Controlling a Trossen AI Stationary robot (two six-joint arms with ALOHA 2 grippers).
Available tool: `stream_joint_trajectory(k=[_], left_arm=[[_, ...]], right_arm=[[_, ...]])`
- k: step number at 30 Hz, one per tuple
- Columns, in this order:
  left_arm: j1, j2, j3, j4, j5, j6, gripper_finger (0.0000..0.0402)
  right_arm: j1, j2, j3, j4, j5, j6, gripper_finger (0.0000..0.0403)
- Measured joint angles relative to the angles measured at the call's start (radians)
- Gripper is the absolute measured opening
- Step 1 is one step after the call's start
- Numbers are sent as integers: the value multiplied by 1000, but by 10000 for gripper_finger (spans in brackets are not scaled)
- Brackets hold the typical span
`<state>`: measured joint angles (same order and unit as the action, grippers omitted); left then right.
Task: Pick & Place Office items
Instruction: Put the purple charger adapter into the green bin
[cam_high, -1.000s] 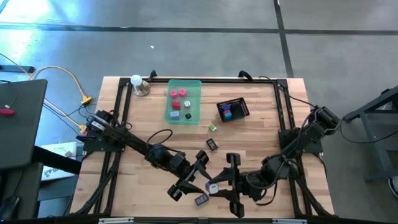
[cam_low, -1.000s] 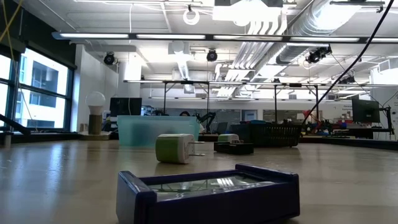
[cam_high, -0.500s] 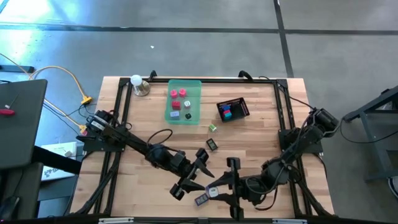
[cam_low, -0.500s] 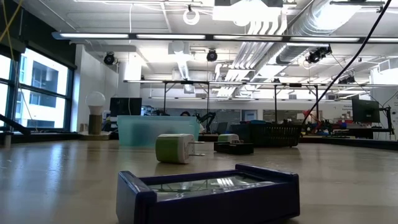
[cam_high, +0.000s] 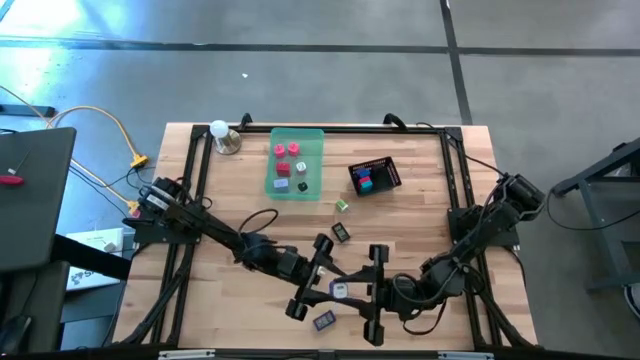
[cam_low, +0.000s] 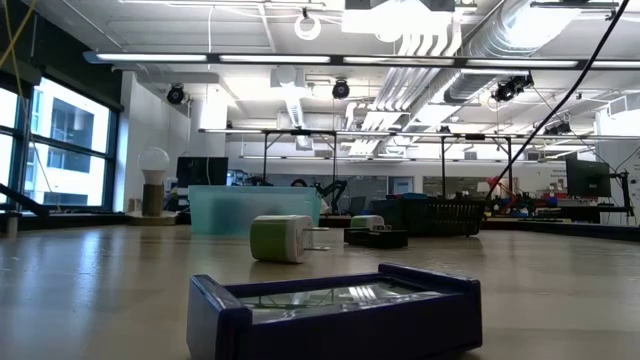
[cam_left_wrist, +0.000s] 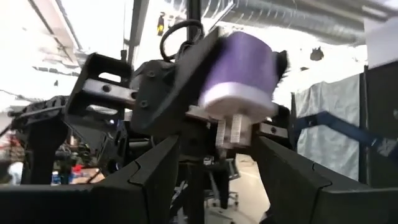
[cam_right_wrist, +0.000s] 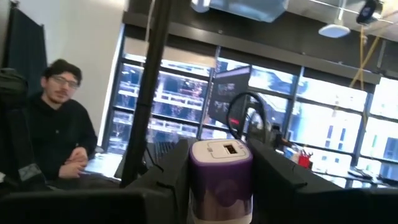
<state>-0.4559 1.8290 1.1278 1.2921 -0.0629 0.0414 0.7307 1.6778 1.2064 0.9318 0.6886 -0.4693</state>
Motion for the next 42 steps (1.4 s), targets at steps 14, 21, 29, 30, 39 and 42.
stream_joint_trajectory(k=[14, 21, 29, 30, 39, 42], left_arm=[[-38, 0, 0, -1, -79, 175, 204], [-38, 0, 0, -6, -80, 176, 204], [-28, 0, 0, -6, -78, 179, 204], [-25, 0, 0, -6, -78, 179, 204], [-24, 0, 0, -10, -79, 231, 204], [-28, 0, 0, -10, -84, 247, 202]], right_arm=[[17, 1, 0, -62, 96, 30, 118], [17, 1, 0, -81, 122, 35, 118], [7, 1, 0, -109, 121, 65, 118], [7, 1, 0, -110, 122, 65, 118], [6, 0, 1, -133, 124, 86, 118], [-1, -2, 2, -146, 119, 106, 118]])
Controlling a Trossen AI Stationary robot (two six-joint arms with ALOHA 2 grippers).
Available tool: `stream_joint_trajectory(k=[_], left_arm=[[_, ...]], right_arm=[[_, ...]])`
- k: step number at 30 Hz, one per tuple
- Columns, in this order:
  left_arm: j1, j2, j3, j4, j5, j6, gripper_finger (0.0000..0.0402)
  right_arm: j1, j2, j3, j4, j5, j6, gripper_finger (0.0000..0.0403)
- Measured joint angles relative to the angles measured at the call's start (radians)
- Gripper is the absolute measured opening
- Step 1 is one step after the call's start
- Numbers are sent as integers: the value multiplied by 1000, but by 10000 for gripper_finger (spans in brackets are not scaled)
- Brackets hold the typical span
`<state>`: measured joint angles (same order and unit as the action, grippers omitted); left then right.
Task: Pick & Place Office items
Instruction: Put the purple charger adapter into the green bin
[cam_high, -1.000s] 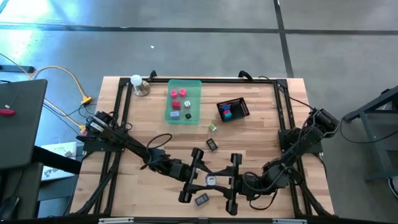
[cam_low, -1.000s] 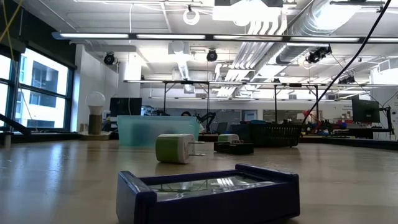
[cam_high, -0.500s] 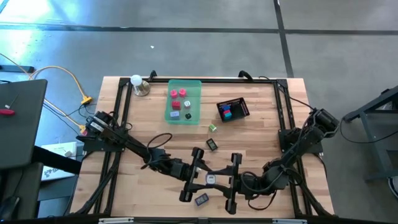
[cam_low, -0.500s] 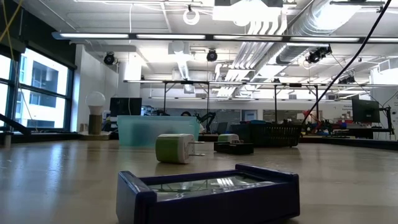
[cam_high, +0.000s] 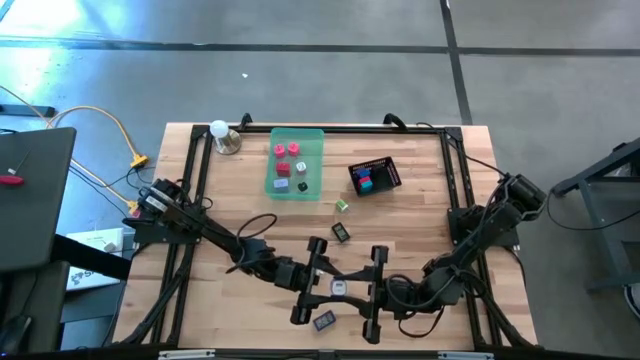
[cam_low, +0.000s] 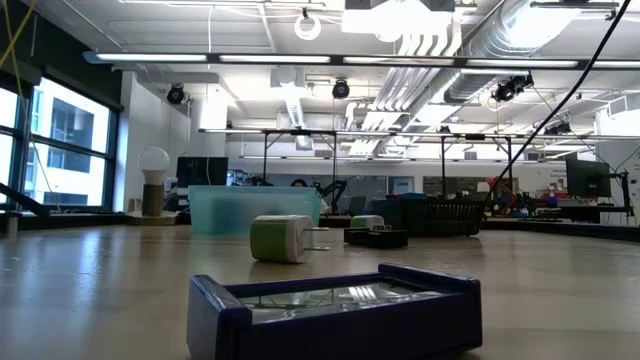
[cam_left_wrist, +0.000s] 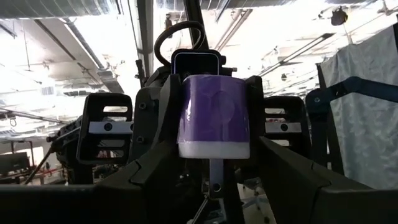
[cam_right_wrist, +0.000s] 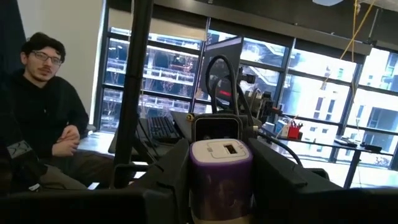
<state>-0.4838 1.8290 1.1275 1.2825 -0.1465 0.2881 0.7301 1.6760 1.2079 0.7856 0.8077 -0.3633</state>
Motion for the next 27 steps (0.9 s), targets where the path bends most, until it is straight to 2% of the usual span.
stream_joint_trajectory(k=[10, 21, 27], left_arm=[[-4, 0, 0, 1, -34, 4, 137], [-18, 0, 0, 1, -47, 12, 127], [-18, 0, 0, -4, -46, 3, 127]], right_arm=[[-2, 0, 0, -18, 4, 7, 118], [-3, 0, 0, -48, 4, 27, 120], [0, 2, 0, -52, -2, 16, 189]])
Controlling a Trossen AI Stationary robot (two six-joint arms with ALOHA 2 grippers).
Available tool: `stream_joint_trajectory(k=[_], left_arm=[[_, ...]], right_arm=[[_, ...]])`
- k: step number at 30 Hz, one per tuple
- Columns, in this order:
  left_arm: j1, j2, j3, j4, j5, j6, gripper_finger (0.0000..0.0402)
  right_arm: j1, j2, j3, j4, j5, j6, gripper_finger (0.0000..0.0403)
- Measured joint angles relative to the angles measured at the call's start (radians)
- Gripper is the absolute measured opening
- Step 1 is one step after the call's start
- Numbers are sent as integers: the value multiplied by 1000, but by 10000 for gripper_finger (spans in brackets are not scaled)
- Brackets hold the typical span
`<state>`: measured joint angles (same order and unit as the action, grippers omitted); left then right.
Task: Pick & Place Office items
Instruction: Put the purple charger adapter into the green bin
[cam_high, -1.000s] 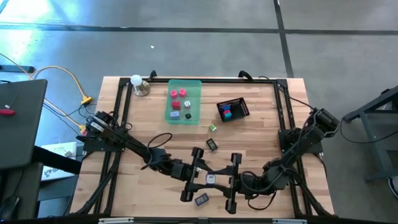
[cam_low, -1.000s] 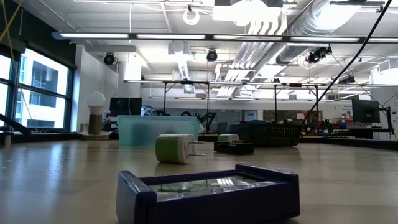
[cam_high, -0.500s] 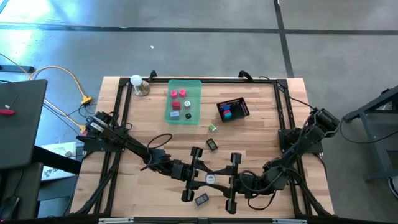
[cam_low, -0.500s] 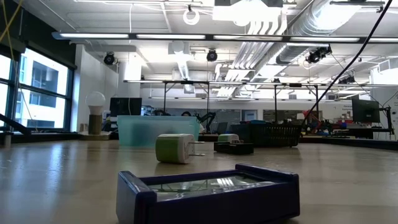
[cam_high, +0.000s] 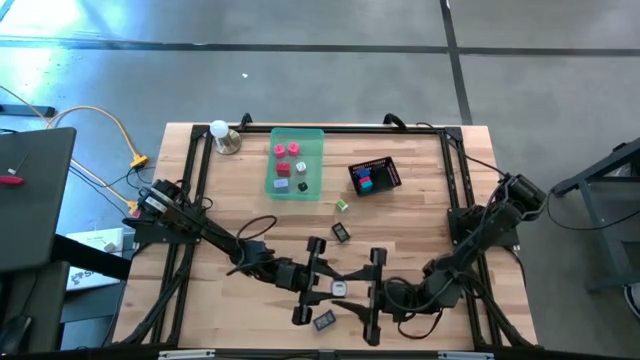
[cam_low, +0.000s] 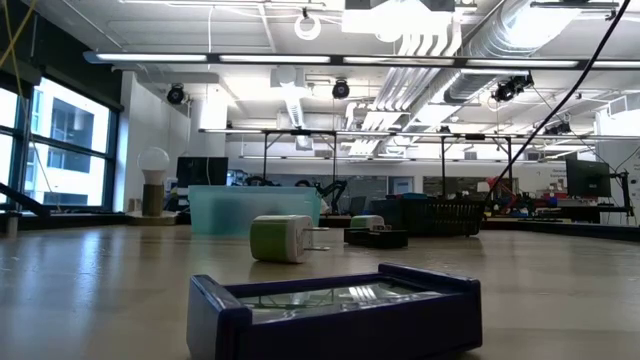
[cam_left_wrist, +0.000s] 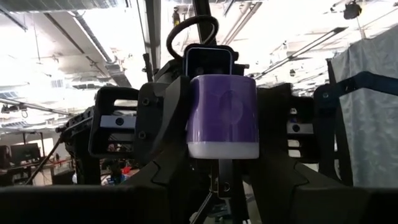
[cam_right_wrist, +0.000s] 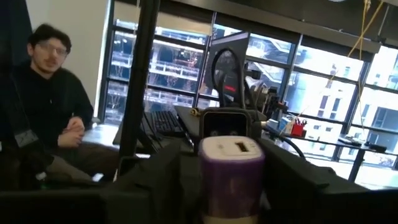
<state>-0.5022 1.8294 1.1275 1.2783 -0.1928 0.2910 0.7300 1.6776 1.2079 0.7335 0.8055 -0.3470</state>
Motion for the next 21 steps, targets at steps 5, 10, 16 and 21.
stream_joint_trajectory(k=[5, 10, 16, 21], left_arm=[[-1, -1, 2, -18, 10, -4, 127], [-12, -37, 3, -162, -11, -29, 127], [-32, -144, 3, -388, -66, -87, 127], [-42, -275, 20, -725, -175, -150, 127]], right_arm=[[15, 6, -4, 5, 8, -87, 229], [55, -12, -3, 19, 101, -163, 237], [123, -13, -3, 42, 270, -259, 235], [176, -13, -3, 48, 395, -260, 235]])
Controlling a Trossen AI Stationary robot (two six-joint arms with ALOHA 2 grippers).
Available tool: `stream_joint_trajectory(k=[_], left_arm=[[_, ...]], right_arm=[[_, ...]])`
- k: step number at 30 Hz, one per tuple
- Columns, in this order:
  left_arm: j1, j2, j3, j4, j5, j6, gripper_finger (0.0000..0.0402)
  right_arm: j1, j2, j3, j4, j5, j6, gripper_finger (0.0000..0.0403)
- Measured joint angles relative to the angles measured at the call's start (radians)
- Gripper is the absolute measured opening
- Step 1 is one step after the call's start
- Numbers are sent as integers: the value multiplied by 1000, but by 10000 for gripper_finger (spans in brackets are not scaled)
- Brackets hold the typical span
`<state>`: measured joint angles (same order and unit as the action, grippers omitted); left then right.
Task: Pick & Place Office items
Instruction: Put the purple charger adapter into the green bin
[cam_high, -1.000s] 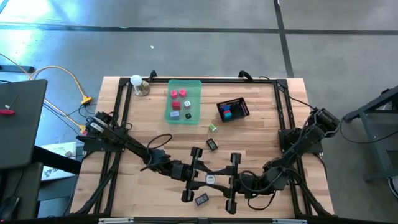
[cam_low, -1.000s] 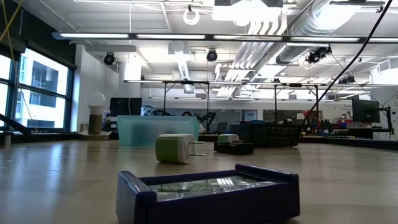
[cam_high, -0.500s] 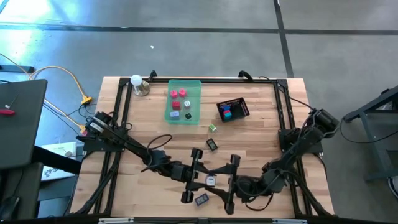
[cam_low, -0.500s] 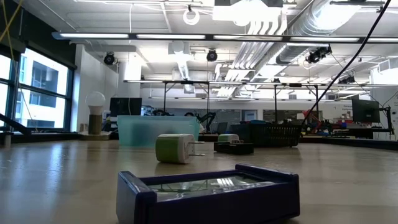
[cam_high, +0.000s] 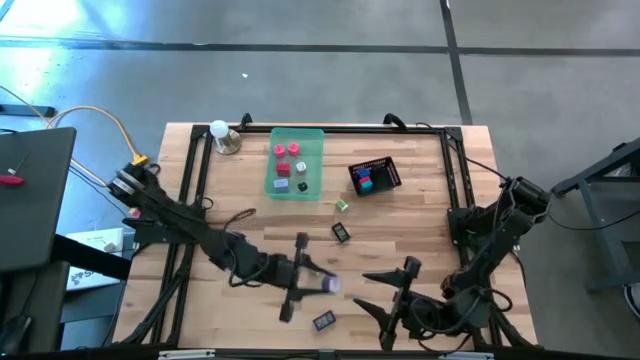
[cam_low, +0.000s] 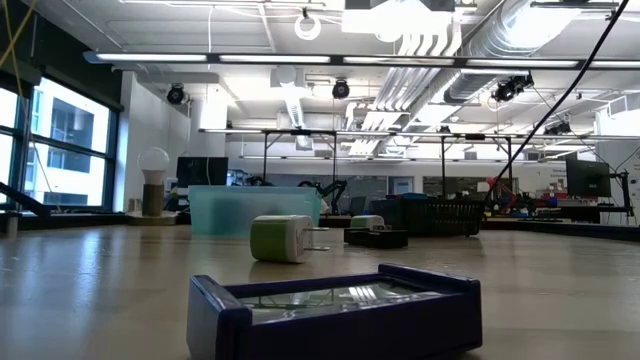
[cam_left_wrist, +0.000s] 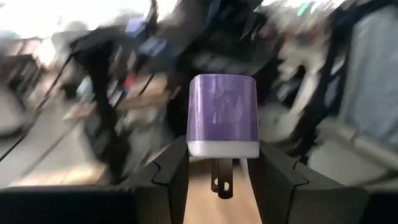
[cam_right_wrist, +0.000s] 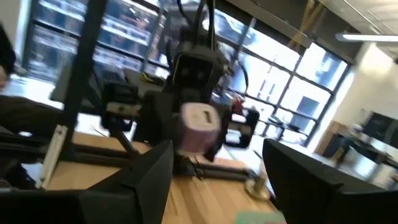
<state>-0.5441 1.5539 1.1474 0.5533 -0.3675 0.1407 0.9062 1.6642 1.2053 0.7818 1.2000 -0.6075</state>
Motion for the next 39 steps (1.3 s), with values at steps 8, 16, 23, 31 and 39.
stream_joint_trajectory(k=[8, 16, 23, 31, 39], left_arm=[[54, -101, 241, -916, -252, -259, 127], [256, -47, 411, -1566, -163, -453, 127], [443, 45, 411, -1853, -70, -430, 127], [584, 163, 411, -1967, -71, -246, 127], [634, 253, 411, -1955, -385, 114, 125]], right_arm=[[36, -1, 0, -45, 159, 35, 235], [32, -1, 1, -109, 163, 91, 235], [27, -2, 1, -195, 162, 144, 235], [20, -2, 1, -285, 159, 200, 235], [15, -2, 2, -414, 159, 301, 235]])
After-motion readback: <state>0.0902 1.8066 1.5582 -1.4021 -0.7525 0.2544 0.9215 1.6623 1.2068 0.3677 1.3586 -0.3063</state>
